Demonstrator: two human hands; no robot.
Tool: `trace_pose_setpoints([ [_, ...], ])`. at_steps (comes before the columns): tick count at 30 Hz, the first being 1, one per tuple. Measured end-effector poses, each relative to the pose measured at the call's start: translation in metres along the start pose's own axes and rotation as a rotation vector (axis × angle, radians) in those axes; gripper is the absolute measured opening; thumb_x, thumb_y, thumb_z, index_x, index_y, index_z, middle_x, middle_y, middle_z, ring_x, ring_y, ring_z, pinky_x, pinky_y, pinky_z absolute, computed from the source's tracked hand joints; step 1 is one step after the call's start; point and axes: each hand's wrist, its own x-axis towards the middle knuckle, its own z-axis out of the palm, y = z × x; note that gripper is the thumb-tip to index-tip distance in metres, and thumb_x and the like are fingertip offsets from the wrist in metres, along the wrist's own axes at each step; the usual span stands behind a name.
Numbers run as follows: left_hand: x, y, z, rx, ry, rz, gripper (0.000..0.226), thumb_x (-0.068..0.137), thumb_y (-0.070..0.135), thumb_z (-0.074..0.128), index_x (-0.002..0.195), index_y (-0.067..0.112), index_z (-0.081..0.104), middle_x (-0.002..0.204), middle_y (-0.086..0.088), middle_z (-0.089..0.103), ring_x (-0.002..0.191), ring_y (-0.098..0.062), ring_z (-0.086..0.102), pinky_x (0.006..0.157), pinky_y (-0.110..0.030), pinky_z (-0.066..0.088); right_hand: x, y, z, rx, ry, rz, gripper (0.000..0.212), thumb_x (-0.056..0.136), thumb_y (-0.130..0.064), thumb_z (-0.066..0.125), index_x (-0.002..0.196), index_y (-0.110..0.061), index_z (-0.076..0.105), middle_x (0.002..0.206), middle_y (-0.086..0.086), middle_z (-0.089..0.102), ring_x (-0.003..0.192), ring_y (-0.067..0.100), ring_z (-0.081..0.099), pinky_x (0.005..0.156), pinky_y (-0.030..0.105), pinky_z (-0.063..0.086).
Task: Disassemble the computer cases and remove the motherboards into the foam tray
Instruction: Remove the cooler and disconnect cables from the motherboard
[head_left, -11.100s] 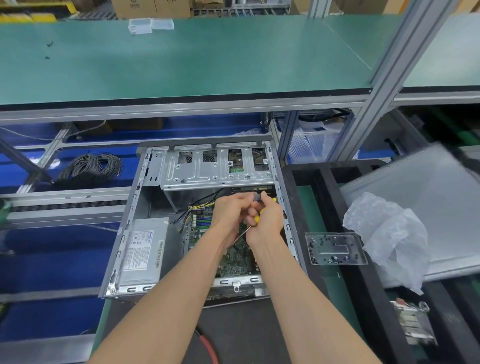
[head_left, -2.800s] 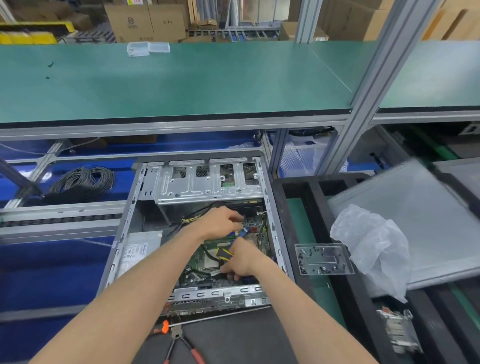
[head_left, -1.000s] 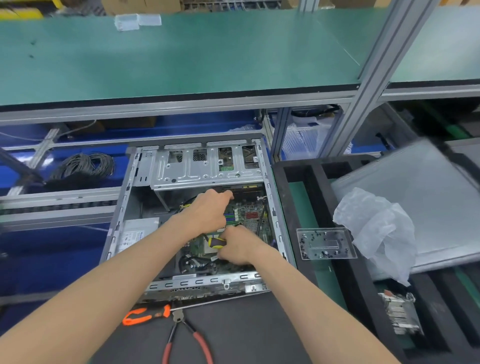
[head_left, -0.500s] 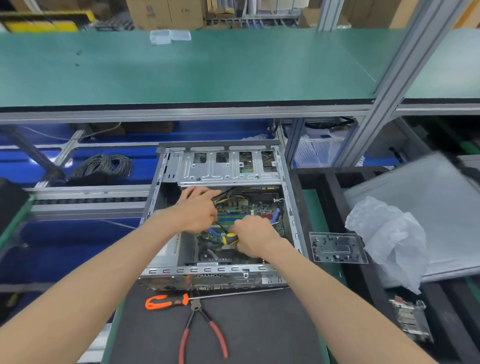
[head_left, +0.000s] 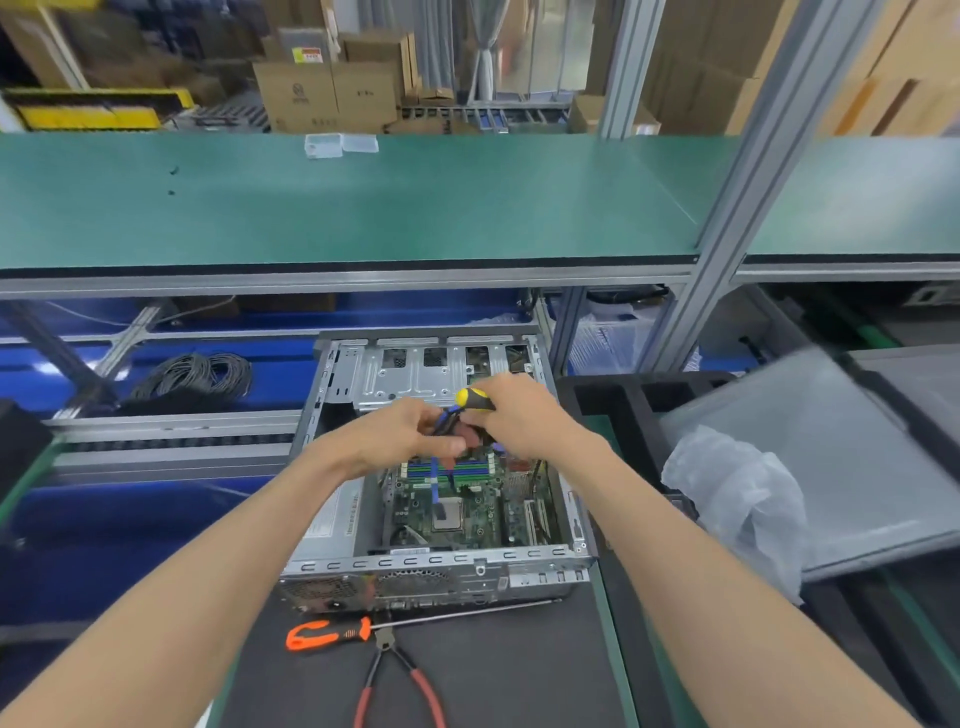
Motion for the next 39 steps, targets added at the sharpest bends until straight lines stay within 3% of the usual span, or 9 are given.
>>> trace_pose_setpoints([
  [4,0.003,0.021,0.008,-0.474,0.029,0.108,0.031,0.097,0.033,0.057,0.083,0.006,0.062,0.058,0.004,0.042,0.054,-0.013,0.046,0.076,-0.035,0.056,-0.014,0.001,-0.037,0.312,0.037,0.061,0.042,0.093,-0.027,0.067,0.062,-0.015,0.043,0.055,-0.001,0.039,0.051,0.015,0.033,0.053,0.030,0.025],
  [8,0.023,0.056,0.035,-0.668,0.147,0.216,0.036,0.098,0.041,0.052,0.073,0.016,0.057,0.060,0.003,0.043,0.053,-0.011,0.036,0.051,-0.020,0.038,-0.031,0.014,-0.069,0.556,0.098,0.143,0.034,0.095,-0.029,0.066,0.068,-0.009,0.059,0.051,-0.006,0.049,0.048,0.009,0.040,0.047,0.020,0.030],
  [13,0.055,0.094,0.096,-0.746,0.189,0.205,0.043,0.102,0.043,0.046,0.108,0.007,0.069,0.086,0.004,0.073,0.073,-0.005,0.064,0.066,-0.022,0.048,-0.057,0.052,-0.079,0.800,0.175,0.276,0.029,0.099,-0.020,0.060,0.075,-0.008,0.050,0.057,0.002,0.043,0.048,0.013,0.029,0.044,0.024,0.020],
  [16,0.068,0.101,0.127,-0.577,0.079,0.188,0.045,0.082,0.036,0.079,0.113,0.009,0.060,0.091,-0.006,0.072,0.083,-0.015,0.065,0.074,-0.036,0.054,-0.080,0.081,-0.081,0.853,0.206,0.330,0.030,0.101,-0.017,0.059,0.075,-0.003,0.055,0.056,0.004,0.044,0.045,0.012,0.034,0.041,0.022,0.026],
  [20,0.085,0.107,0.175,-0.441,0.096,0.062,0.066,0.062,0.011,0.089,0.112,0.018,0.047,0.100,-0.008,0.074,0.083,-0.018,0.072,0.070,-0.035,0.060,-0.111,0.116,-0.084,0.777,0.198,0.451,0.019,0.099,-0.016,0.061,0.087,-0.001,0.060,0.064,0.013,0.046,0.047,0.017,0.038,0.041,0.024,0.029],
  [29,0.108,0.098,0.263,-0.214,0.007,-0.183,0.015,0.071,0.029,0.074,0.063,0.019,0.068,0.060,0.010,0.064,0.056,-0.006,0.056,0.063,-0.027,0.042,-0.155,0.179,-0.069,0.489,0.156,0.718,0.041,0.087,-0.008,0.063,0.050,-0.017,0.048,0.051,0.005,0.049,0.044,0.018,0.040,0.043,0.025,0.034],
  [32,0.111,0.082,0.292,-0.425,-0.080,-0.226,0.012,0.089,0.018,0.070,0.078,0.015,0.066,0.062,0.003,0.070,0.066,-0.011,0.064,0.075,-0.028,0.049,-0.160,0.190,-0.060,0.302,0.020,0.746,0.039,0.090,-0.013,0.063,0.052,-0.018,0.054,0.050,0.003,0.052,0.047,0.019,0.046,0.047,0.025,0.039],
  [36,0.104,0.052,0.332,-0.490,-0.120,-0.418,0.014,0.096,0.023,0.066,0.086,0.015,0.059,0.061,0.004,0.069,0.052,-0.005,0.061,0.060,-0.023,0.047,-0.170,0.198,-0.030,0.164,-0.206,0.756,0.034,0.092,-0.018,0.066,0.064,-0.010,0.048,0.049,0.005,0.056,0.043,0.018,0.049,0.052,0.027,0.043],
  [39,0.099,0.030,0.351,-0.493,-0.086,-0.577,0.016,0.096,0.023,0.065,0.101,0.009,0.060,0.063,0.003,0.071,0.058,-0.008,0.062,0.062,-0.026,0.050,-0.174,0.199,-0.009,0.118,-0.299,0.753,0.028,0.094,-0.021,0.064,0.073,-0.011,0.049,0.081,0.015,0.068,0.063,0.024,0.057,0.066,0.031,0.047],
])
